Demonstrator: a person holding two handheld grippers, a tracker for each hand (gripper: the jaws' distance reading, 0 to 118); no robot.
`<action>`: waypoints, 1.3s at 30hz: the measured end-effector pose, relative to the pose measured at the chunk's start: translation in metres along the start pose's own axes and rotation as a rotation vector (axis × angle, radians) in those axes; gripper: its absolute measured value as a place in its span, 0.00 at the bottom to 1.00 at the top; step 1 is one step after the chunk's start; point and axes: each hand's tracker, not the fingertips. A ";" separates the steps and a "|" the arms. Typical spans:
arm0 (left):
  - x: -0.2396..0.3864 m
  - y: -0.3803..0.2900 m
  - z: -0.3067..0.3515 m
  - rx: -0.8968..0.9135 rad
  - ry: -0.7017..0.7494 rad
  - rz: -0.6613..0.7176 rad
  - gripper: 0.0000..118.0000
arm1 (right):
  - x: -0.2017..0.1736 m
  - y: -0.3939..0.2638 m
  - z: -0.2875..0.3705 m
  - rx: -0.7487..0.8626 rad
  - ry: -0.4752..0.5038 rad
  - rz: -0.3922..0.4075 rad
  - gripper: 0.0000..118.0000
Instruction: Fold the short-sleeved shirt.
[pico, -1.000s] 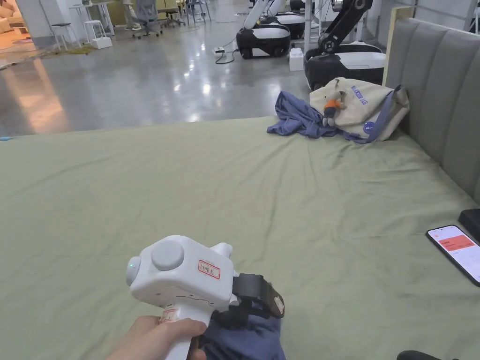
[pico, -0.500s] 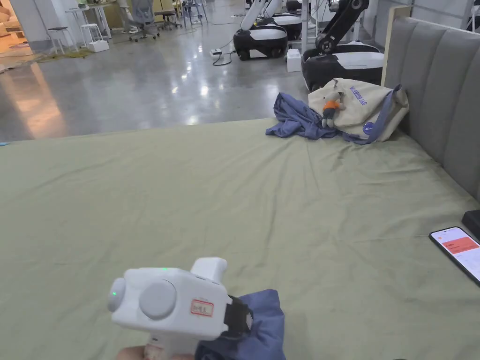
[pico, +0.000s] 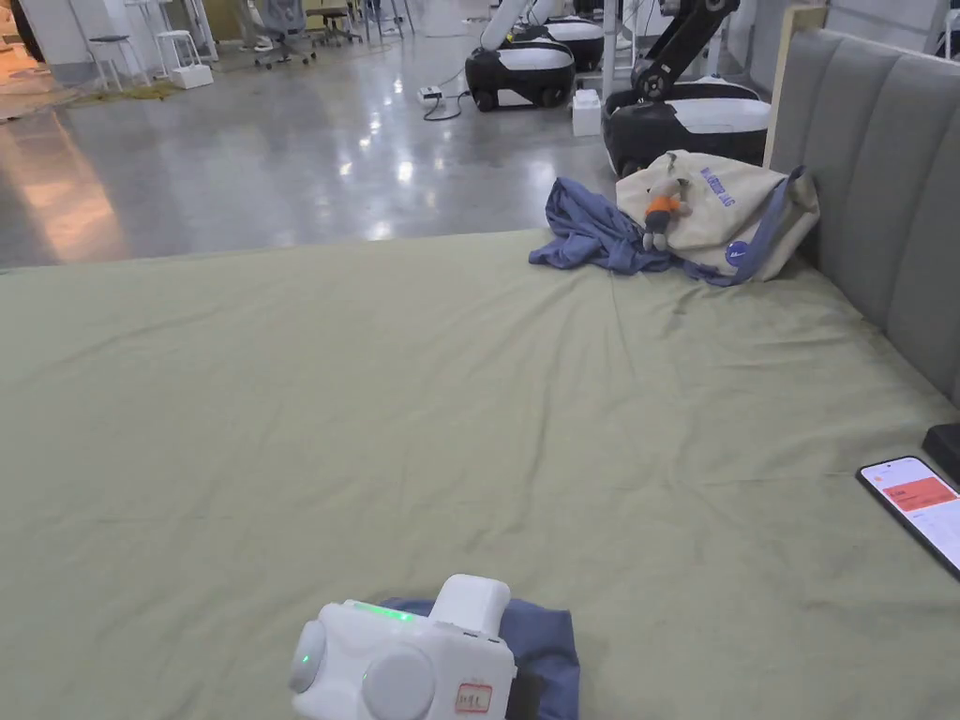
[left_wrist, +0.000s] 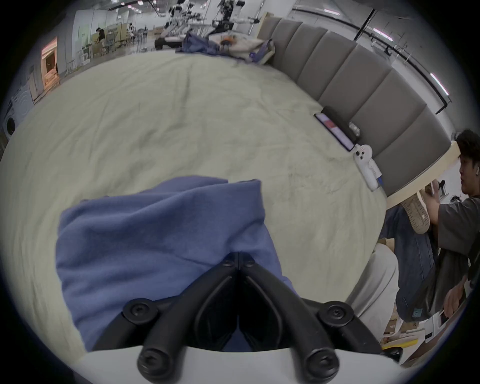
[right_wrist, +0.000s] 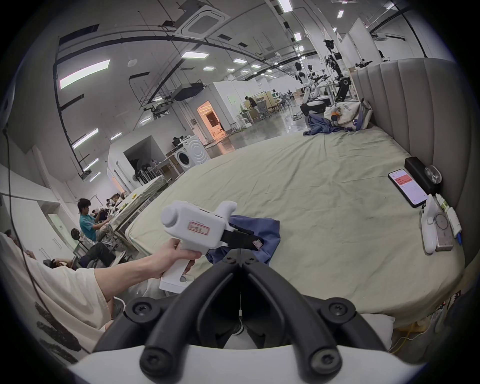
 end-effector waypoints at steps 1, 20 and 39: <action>0.002 -0.004 0.012 0.040 0.003 0.003 0.02 | 0.000 -0.001 -0.002 -0.002 0.000 0.005 0.02; -0.018 -0.103 0.221 0.391 0.139 0.145 0.02 | -0.032 0.037 -0.163 -0.213 0.003 0.108 0.02; -0.142 -0.039 0.126 0.019 -0.189 0.358 0.91 | 0.034 -0.018 -0.288 -0.422 -0.032 -0.051 0.02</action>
